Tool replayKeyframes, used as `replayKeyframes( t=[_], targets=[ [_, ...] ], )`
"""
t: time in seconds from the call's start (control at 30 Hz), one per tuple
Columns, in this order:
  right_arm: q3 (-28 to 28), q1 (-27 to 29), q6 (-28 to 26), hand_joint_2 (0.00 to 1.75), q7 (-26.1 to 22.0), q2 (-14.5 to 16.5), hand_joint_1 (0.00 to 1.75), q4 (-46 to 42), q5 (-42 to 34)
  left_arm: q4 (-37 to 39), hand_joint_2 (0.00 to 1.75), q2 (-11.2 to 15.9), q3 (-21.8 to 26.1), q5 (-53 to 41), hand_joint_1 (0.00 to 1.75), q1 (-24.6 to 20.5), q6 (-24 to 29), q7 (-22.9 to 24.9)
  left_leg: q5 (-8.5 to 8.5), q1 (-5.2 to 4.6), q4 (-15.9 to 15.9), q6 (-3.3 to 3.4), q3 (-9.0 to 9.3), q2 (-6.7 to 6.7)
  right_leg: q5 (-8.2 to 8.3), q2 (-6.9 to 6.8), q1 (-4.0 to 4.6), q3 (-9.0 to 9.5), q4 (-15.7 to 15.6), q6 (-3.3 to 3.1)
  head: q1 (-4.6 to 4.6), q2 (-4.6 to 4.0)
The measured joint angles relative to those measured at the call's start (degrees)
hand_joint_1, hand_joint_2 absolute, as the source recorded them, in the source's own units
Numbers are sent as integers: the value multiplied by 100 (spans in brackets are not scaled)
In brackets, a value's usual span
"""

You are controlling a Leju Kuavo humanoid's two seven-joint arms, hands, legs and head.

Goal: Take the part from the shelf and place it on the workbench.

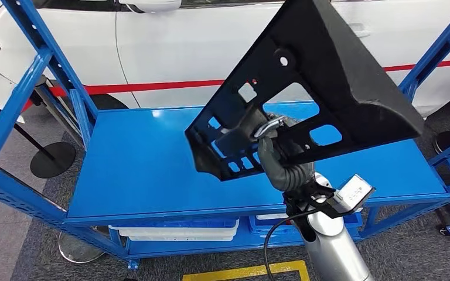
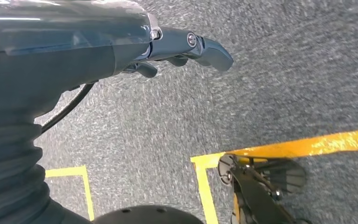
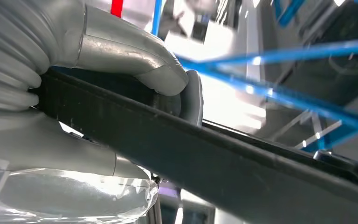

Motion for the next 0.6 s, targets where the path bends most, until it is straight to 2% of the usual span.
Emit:
replayKeyframes(
  t=[0.03, 0.07, 0.13, 0.17, 0.3, 0.33, 0.37, 0.43, 0.47, 0.53, 0.57, 0.6],
  targets=[
    [-6, 35, 99, 175, -7, 9, 175, 36, -61, 1, 175, -4, 0, 1, 0, -3, 11, 5, 34, 9, -21, 38, -11, 4, -78, 1, -7, -29, 69, 34, 8, 0],
    [-14, 69, 179, 175, -17, 14, 175, 76, -108, 1, 175, -9, 0, 1, 0, -8, 19, 9, 68, 22, -41, 73, -29, 9, -229, 2, -18, -95, 238, 69, 17, 0],
    [-27, 109, 265, 175, -31, 15, 175, 130, -146, 1, 175, -12, 0, 0, 0, -19, 27, 11, 104, 27, -50, 103, -62, 12, -516, 2, -37, -223, 570, 117, 36, 0],
    [-29, 116, 278, 175, -35, 15, 175, 141, -152, 1, 175, -12, 0, -1, 0, -21, 27, 11, 110, 27, -50, 106, -71, 11, -587, 2, -42, -263, 673, 126, 36, 0],
    [-29, 119, 284, 175, -37, 15, 175, 144, -154, 1, 175, -12, 0, -1, 0, -20, 27, 11, 111, 27, -50, 106, -74, 11, -608, 2, -43, -276, 708, 129, 36, 0],
    [-31, 158, 351, 175, -46, 16, 175, 180, -191, 1, 175, -12, 0, -3, 0, -18, 27, 16, 129, 26, -49, 104, -102, 12, -714, 1, -52, -363, 963, 142, 37, 0],
    [-34, 213, 586, 175, -56, 17, 175, 238, -327, 1, 175, -15, -1, -30, 0, -16, 23, 29, 166, 25, -48, 87, -143, 11, -665, 2, -55, -166, 770, 123, 37, 0],
    [-39, 335, 1257, 175, -63, 28, 175, 378, -694, 1, 175, -26, -5, -98, 0, -14, 10, 85, 278, 32, -65, -7, -224, 9, -518, 5, -21, 238, 325, 53, 47, 0],
    [-40, 365, 1577, 175, -50, 35, 175, 424, -868, 1, 175, -34, -7, -129, 0, -17, 2, 116, 329, 36, -85, -69, -237, 7, -337, 6, 4, 515, -148, -10, 52, 0],
    [-43, 399, 1906, 175, -19, 61, 175, 484, -1031, 1, 175, -44, -9, -134, 0, -16, -11, 152, 297, 34, -48, -150, -272, 11, -247, -9, -9, 504, -242, -99, 54, 0],
    [-45, 413, 2037, 175, -7, 80, 175, 516, -1094, 1, 175, -45, -9, -132, 0, -14, -16, 163, 170, 29, 84, -169, -327, 10, -195, -20, -24, 486, -283, -147, 46, 0],
    [-47, 427, 2164, 175, 7, 103, 175, 554, -1153, 1, 175, -45, -9, -129, 0, -13, -20, 170, -32, 25, 332, -180, -419, 10, -146, -31, -35, 459, -312, -186, 35, 0]
  ],
)
